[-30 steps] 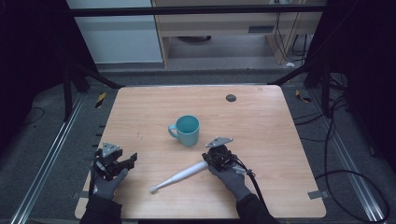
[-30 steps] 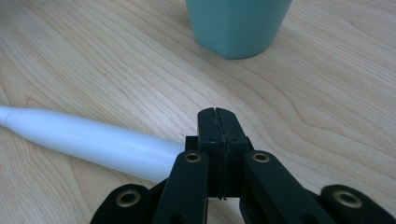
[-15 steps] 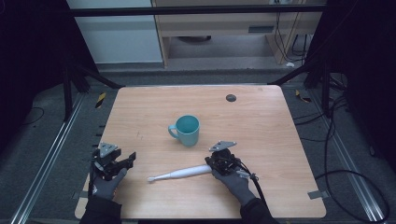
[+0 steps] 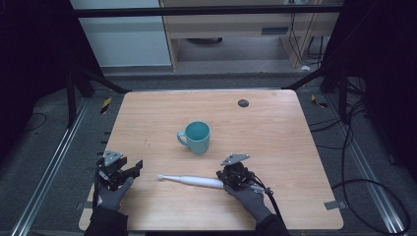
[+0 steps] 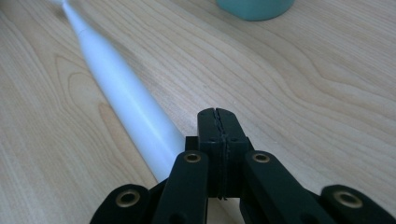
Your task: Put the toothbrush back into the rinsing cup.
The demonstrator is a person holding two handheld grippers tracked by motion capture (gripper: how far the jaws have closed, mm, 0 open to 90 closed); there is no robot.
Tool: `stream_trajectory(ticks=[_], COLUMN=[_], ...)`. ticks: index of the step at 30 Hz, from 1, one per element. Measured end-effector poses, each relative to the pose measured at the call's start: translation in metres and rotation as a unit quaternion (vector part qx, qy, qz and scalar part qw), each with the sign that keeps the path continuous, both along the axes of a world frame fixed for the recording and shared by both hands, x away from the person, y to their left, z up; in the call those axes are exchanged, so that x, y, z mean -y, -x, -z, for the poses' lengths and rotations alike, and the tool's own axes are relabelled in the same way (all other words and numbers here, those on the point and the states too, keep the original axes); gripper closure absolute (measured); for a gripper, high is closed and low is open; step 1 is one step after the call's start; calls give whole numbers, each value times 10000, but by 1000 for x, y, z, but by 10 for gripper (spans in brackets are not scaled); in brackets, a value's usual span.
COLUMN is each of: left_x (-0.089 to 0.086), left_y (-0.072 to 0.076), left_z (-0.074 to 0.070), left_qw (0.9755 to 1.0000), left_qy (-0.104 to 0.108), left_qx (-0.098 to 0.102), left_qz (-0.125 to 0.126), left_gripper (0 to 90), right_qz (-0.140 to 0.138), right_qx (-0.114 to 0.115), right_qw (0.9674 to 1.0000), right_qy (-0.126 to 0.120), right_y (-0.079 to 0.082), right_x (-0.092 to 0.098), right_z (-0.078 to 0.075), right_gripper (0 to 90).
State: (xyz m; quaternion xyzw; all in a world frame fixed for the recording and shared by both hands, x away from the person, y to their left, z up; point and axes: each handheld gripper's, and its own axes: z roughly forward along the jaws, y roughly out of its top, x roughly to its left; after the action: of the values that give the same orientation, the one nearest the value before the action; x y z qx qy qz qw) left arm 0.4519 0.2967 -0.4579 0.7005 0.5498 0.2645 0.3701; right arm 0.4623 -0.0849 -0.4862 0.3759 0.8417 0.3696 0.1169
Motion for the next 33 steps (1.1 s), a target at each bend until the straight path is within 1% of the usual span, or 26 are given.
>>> stream_trajectory(ticks=[12,15,22,25,29,33], left_x=[2,2,2,4,5,5], left_y=[1,1,2,3,3,3], left_z=[1,1,1,1,1,2], left_qw=[10000,10000,10000,10000,10000,9999], left_qy=[-23,-27,14,-20,-19,-21], left_qx=[-37,-49,-58,-70,-73,-90], left_qz=[17,20,24,49,66,82], left_gripper=[355,357,368,378,388,393], right_qz=[-131,-160,-221,-281,-315,-389], right_qx=[-58,-99,-110,-128,-142,-146], right_qw=[9999,9998,9997,9995,9994,9991], right_qy=[-28,-44,-56,-69,-57,-95], right_y=[12,16,22,25,27,30], right_x=[2,1,0,-1,-2,-4], right_z=[1,2,2,2,2,2], right_gripper=[899,898,898,898,898,898])
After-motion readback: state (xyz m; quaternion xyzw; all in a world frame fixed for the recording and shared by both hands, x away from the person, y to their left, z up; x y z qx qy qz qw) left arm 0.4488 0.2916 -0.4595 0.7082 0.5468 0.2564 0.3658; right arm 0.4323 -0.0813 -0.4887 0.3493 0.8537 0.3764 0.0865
